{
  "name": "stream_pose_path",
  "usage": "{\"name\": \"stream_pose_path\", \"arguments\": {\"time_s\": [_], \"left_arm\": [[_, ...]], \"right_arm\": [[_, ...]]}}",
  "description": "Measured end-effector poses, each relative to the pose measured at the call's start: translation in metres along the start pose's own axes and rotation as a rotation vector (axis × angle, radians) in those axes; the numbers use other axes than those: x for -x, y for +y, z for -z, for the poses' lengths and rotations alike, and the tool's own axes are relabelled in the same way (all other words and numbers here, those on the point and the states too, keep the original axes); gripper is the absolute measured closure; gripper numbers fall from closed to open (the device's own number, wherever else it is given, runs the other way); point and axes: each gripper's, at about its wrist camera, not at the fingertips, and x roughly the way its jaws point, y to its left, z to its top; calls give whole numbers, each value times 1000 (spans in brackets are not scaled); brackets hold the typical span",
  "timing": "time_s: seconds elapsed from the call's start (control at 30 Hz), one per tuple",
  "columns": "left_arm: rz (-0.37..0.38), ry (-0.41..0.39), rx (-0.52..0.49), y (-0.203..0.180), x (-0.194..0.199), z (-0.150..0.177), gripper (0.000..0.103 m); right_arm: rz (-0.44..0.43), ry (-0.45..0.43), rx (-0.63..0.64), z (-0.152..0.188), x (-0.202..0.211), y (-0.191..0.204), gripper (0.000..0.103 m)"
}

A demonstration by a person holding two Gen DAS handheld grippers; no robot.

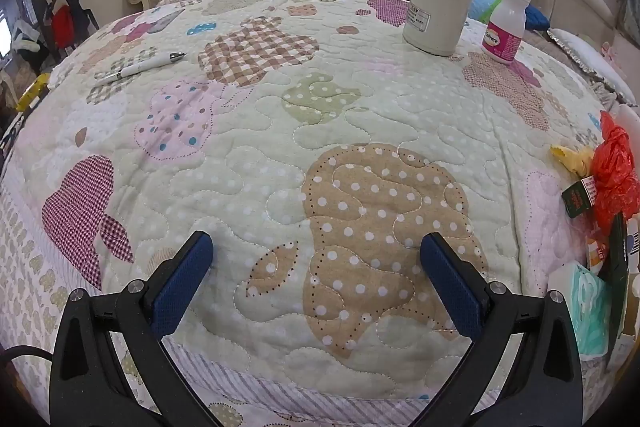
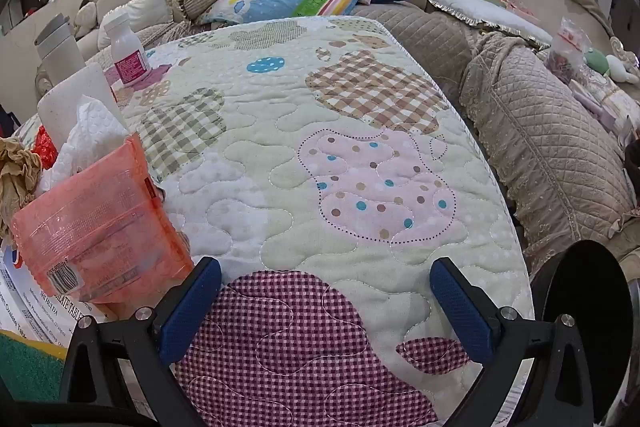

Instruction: Collect trash

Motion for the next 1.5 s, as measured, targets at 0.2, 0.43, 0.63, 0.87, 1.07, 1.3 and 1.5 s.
{"name": "stream_pose_path", "arguments": {"time_s": [0.2,0.43,0.63,0.87,1.07,1.3,1.5], "left_arm": [[-13,16,-20,-6,10,5,0],[34,-89,-18,-29,69,17,0],[112,-159,-84,-68,115,28,0],[188,-208,-118,-111,145,39,0],[221,-258,-138,-138,166,43,0],[247,-297,-140,-156,181,41,0],[249,-331,-142,-162,191,38,0]], "right_arm": [[0,2,0,0,0,0,0],[0,1,-1,1,1,1,0],[-28,58,35,-2,2,4,0],[-72,2,16,12,37,-2,0],[-55,-152,-9,6,99,2,0],[-49,-270,6,-3,143,13,0],[-52,-326,5,-3,162,18,0]]}}
